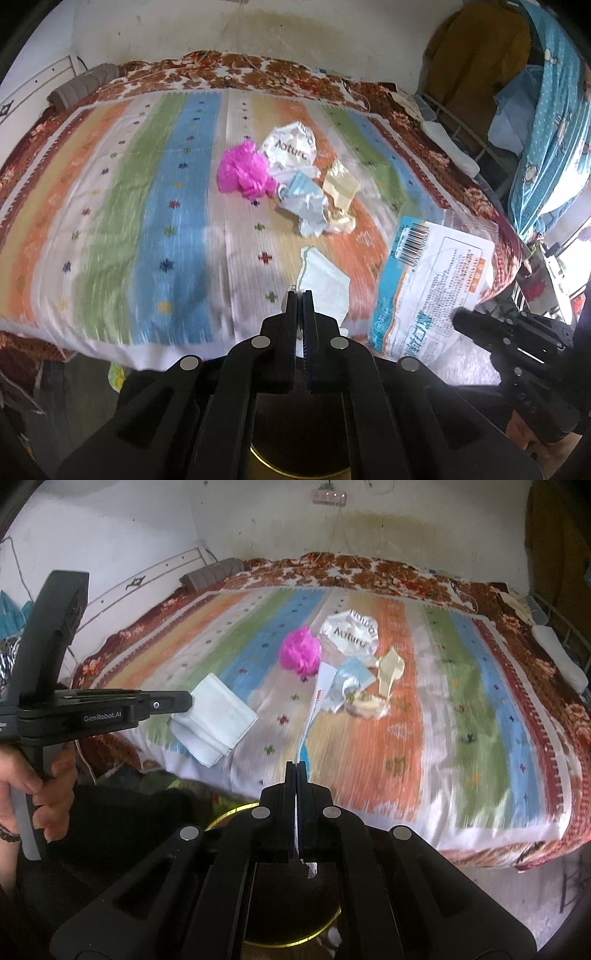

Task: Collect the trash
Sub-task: 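Carry both held items over the gold-rimmed bin and open both tools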

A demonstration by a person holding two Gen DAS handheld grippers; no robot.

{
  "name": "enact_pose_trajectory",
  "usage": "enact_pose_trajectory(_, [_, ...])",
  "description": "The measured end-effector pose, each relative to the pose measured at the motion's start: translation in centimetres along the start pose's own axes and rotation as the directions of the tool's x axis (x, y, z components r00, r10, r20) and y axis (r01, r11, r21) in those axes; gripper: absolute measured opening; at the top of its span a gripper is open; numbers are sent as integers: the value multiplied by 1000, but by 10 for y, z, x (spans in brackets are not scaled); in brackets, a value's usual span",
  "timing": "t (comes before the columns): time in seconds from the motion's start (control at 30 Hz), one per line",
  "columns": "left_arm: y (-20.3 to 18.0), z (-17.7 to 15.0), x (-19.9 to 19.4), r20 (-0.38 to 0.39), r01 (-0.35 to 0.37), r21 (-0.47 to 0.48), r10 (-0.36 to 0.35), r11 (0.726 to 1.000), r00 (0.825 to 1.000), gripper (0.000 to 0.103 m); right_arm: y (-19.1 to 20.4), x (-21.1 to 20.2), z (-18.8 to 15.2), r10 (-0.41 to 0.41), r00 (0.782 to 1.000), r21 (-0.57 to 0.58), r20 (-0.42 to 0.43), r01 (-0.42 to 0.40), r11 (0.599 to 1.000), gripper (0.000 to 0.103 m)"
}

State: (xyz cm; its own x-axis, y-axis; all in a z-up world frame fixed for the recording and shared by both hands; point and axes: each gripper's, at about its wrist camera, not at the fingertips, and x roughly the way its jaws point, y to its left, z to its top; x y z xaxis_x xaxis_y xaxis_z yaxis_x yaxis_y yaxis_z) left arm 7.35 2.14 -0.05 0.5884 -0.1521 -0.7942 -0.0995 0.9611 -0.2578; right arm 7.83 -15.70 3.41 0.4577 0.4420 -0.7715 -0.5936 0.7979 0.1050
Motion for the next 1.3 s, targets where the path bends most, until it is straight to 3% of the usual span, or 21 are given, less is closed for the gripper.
enact_pose_trajectory(0.37, [-12, -42, 15, -86, -60, 29, 62, 998, 994, 2, 12, 12, -37, 29, 995, 12, -93, -28, 1000, 0])
enact_pose_trajectory(0.77, [-19, -68, 48, -199, -131, 57, 140, 990, 970, 2, 10, 48, -65, 49, 965, 90, -257, -27, 996, 0])
enact_pose_trajectory(0.8, [-18, -68, 51, -207, -134, 51, 142, 990, 968, 4, 7, 51, -67, 54, 961, 107, -270, -26, 994, 0])
enact_pose_trajectory(0.87, [-14, -67, 56, -229, -124, 23, 126, 992, 965, 22, 1, 60, -70, 74, 950, 152, -304, -28, 988, 4])
enact_pose_trajectory(0.9, [-13, -67, 57, -231, -121, 13, 120, 993, 966, 36, -2, 63, -71, 87, 945, 177, -315, -32, 984, 6])
enact_pose_trajectory(0.97, [-10, -65, 56, -221, -135, 3, 132, 991, 966, 37, -4, 66, -72, 93, 943, 193, -320, -31, 981, 22])
enact_pose_trajectory(1.03, [-9, -64, 55, -217, -134, -9, 128, 991, 968, 38, -6, 66, -71, 93, 944, 202, -317, -29, 979, 31])
enact_pose_trajectory(1.3, [5, -51, 47, -193, -93, -84, 75, 992, 978, 50, -16, 60, -60, 84, 958, 221, -274, -23, 975, 32])
